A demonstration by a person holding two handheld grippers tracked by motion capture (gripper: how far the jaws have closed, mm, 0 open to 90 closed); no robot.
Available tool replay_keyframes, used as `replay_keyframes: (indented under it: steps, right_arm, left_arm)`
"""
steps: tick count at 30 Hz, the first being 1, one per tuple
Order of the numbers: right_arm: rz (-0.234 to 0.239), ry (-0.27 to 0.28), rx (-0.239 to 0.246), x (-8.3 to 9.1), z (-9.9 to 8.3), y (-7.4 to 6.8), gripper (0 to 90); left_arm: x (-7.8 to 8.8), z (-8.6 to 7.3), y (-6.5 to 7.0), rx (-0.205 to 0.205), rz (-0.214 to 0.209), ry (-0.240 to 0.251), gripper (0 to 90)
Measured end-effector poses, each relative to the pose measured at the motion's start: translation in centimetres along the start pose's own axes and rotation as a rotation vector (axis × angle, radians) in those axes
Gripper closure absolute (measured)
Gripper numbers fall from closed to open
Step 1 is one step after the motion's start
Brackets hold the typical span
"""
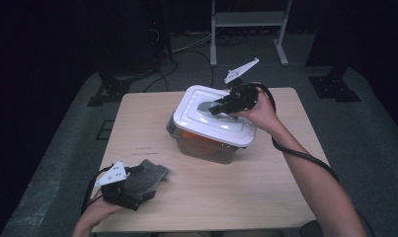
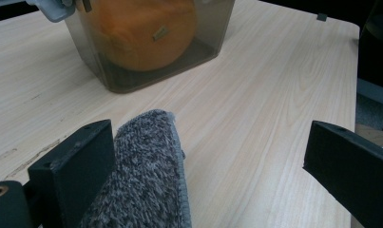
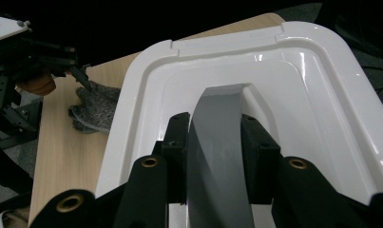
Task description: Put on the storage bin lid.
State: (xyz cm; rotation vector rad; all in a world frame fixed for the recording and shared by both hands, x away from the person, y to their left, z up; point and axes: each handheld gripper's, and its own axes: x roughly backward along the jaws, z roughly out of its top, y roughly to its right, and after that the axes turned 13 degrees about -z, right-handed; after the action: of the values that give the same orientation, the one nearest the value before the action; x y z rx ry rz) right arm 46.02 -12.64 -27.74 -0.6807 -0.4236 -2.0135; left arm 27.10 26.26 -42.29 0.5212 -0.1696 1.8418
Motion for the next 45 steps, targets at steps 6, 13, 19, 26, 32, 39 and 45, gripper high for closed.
replay_keyframes:
  steps: [6, 13, 19, 26, 32, 39, 45]
  right_arm:
    - [0.011, -0.013, -0.004, -1.2, 0.1, 0.2, 66.4]
    - [0.032, -0.027, 0.006, -2.8, 0.1, 0.1, 66.3]
    - [0.045, -0.04, 0.012, -3.9, -0.1, 0.0, 66.3]
    - [0.049, -0.052, 0.005, -4.6, -0.4, 0.3, 66.3]
    - [0.054, -0.067, 0.006, -5.2, -0.7, 0.5, 66.3]
    - [0.065, -0.07, 0.003, -6.0, -1.1, 0.7, 66.3]
    - [0.075, -0.078, 0.002, -6.5, -1.3, 0.9, 66.2]
  left_arm:
    - [0.1, 0.1, 0.0, -0.002, -0.001, 0.002, 2.5]
    - [0.2, 0.0, 0.0, -0.005, 0.001, 0.003, 2.5]
    - [0.3, 0.0, 0.1, 0.0, 0.002, 0.007, 2.5]
    - [0.3, 0.0, 0.0, 0.001, 0.002, 0.005, 2.5]
    - [0.2, 0.0, 0.0, 0.0, 0.002, 0.003, 2.5]
    - [0.2, -0.1, 0.0, 0.003, 0.003, 0.001, 2.6]
    - [0.3, -0.1, 0.0, 0.004, 0.004, 0.004, 2.5]
